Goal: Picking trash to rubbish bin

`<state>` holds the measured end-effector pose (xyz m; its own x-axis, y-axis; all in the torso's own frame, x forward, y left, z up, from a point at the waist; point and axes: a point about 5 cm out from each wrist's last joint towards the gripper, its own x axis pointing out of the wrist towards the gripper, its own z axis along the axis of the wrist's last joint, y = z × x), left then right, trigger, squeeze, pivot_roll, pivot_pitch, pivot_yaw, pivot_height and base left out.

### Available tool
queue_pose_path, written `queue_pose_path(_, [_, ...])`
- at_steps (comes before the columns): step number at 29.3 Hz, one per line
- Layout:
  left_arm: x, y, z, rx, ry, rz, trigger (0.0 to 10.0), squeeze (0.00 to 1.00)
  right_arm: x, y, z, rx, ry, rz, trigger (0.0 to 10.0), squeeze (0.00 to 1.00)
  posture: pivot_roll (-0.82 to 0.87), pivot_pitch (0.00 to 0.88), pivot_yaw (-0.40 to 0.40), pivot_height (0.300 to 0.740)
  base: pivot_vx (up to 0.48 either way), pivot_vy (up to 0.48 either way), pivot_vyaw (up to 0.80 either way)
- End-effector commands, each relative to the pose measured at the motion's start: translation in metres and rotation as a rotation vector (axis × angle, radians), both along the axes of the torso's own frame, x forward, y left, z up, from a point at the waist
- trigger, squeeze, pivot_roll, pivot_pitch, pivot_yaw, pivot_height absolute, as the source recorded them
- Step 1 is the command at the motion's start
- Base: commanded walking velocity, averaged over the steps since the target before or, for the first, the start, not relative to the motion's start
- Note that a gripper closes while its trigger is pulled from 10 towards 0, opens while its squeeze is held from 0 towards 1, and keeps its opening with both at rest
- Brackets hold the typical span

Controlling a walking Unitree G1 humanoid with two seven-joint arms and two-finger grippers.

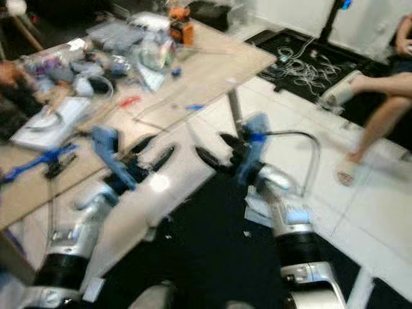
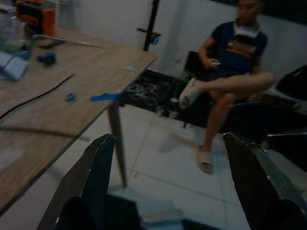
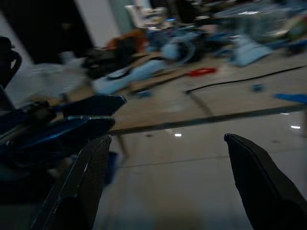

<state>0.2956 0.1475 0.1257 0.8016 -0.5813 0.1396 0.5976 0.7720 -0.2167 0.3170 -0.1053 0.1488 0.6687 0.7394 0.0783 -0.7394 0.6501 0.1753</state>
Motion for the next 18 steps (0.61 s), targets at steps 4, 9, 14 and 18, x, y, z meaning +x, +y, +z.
queue_pose_path(4, [-0.0015, -0.0002, -0.0017, 0.0, 0.011, -0.007, 10.0, 0.0, -0.0006, -0.0036, -0.0038, -0.01, 0.012, -0.011, 10.0, 0.0, 0.04, 0.0, 0.005, 0.74, 0.0, 0.0, 0.72])
queue_pose_path(9, [-0.0008, -0.0008, -0.0015, 0.002, 0.01, -0.007, 10.0, 0.0, 0.0, -0.0041, -0.004, -0.007, 0.015, -0.009, 10.0, 0.0, 0.05, 0.0, -0.001, 0.74, 0.0, 0.0, 0.72])
queue_pose_path(14, [-0.0007, -0.0018, -0.0014, -0.001, 0.01, -0.009, 10.0, 0.0, 0.0001, -0.0049, -0.004, -0.006, 0.017, -0.008, 10.0, 0.0, 0.04, 0.0, -0.004, 0.74, 0.0, 0.0, 0.72])
queue_pose_path(18, [-0.0006, -0.002, -0.0013, -0.003, 0.01, -0.009, 10.0, 0.0, 0.0003, -0.0051, -0.0041, -0.004, 0.018, -0.006, 10.0, 0.0, 0.04, 0.0, -0.004, 0.74, 0.0, 0.0, 0.72])
